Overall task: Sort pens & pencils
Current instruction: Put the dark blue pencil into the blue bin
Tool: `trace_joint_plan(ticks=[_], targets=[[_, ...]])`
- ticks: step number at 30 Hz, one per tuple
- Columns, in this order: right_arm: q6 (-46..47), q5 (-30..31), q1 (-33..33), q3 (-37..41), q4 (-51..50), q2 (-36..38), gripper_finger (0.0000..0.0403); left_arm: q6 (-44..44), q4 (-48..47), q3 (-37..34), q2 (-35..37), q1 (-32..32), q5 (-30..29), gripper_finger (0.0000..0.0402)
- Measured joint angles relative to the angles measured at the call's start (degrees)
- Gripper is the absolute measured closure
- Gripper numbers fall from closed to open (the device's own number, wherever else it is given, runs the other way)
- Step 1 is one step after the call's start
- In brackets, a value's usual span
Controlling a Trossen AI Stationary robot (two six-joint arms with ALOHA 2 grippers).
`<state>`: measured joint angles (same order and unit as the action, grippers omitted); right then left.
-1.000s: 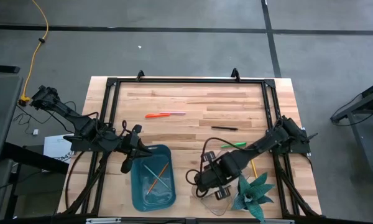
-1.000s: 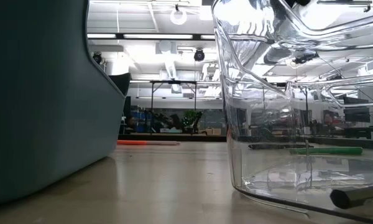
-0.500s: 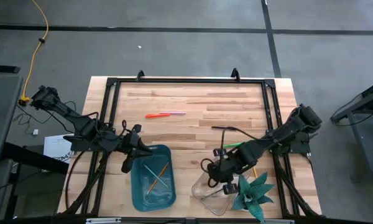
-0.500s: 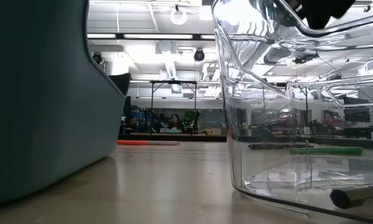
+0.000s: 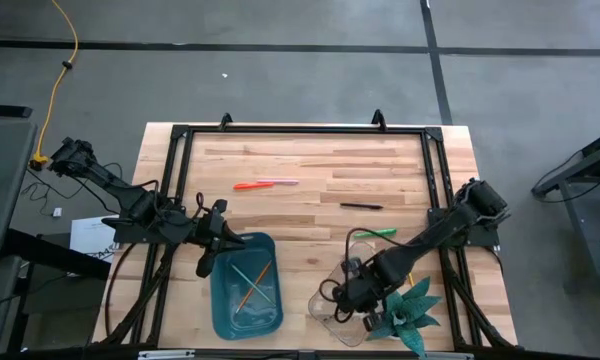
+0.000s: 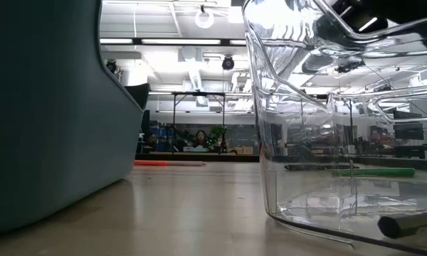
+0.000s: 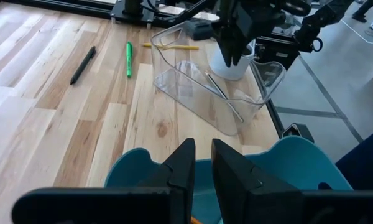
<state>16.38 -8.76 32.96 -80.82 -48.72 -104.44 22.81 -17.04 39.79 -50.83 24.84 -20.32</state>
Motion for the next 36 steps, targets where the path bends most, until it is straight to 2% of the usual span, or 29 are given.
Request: trace_joint_plan(ticks=[20,36], targets=[[-1.0,-2.6,0.5,0.0,5.7,-6.0,0.0339,0.0,-1.6,0.0,0.0,0.0,0.2,0.0360],[-3.8,-3.3,0.4,-0.1,5.8,-9.4,0.0339,0.0,-1.7,0.0,0.0,0.0,0.6,0.0360]])
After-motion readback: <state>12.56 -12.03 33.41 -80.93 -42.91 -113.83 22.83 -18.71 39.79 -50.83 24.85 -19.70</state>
